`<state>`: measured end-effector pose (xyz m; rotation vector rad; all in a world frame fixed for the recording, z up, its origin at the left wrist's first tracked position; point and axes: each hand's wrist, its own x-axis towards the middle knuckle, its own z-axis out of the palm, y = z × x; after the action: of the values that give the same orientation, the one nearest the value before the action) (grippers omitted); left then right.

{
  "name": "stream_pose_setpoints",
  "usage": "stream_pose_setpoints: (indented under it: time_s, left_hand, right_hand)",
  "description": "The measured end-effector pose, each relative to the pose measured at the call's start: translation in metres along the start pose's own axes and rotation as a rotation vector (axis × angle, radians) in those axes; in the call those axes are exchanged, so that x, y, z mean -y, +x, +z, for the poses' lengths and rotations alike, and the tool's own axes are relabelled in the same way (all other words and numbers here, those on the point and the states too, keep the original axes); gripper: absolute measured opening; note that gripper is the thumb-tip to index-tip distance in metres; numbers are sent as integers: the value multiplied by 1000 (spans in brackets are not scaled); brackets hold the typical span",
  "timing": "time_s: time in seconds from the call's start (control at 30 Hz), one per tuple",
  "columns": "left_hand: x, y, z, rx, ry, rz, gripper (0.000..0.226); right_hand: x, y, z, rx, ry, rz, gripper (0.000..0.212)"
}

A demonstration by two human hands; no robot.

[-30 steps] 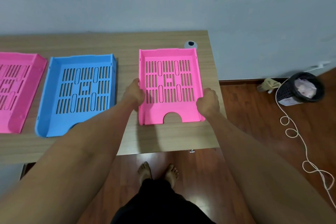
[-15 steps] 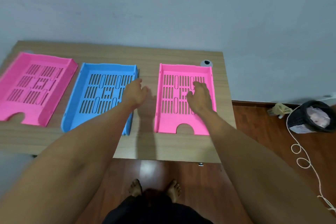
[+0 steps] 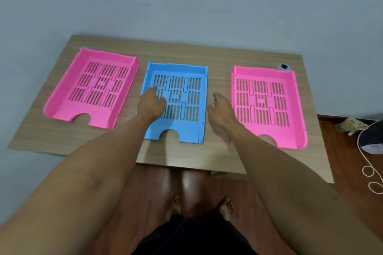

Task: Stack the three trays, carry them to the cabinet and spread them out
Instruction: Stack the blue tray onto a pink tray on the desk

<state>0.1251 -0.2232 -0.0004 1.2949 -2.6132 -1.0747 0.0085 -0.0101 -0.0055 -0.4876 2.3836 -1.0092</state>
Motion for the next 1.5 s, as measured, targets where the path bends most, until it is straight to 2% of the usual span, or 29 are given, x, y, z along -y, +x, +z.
stream_pose_setpoints:
  time_s: [0.07, 0.13, 0.43, 0.53, 0.7, 0.87, 1.07, 1.27, 1.5]
  left_hand:
    - [21, 0, -10, 14, -22, -4, 41]
    - [45, 4, -15, 32, -31, 9, 33]
    - [95, 17, -10, 123, -35, -52, 42]
    - [98, 18, -9, 138, -38, -76, 32]
    - [96, 18, -15, 114, -145, -86, 32]
    - [64, 16, -27, 101, -189, -39, 28]
    - [1, 3, -24, 78, -170, 55, 34]
    - [-68, -23, 15, 65, -162, 99, 36]
    - [-139, -50, 76, 123, -144, 129, 40]
  right_hand:
    - [3, -2, 19, -5, -12, 36, 38]
    - [6, -3, 36, -20, -11, 55, 35]
    - [2, 1, 83, -71, -58, 205, 59]
    - [-3, 0, 86, -83, -40, 224, 55]
    - [5, -8, 77, -89, 59, 209, 52]
    - [12, -8, 53, -126, 126, 172, 50]
    - [8, -14, -10, -189, 158, 139, 60]
    - [-26, -23, -84, -224, 153, 140, 42]
    - [-79, -34, -164, -247, 96, 151, 38]
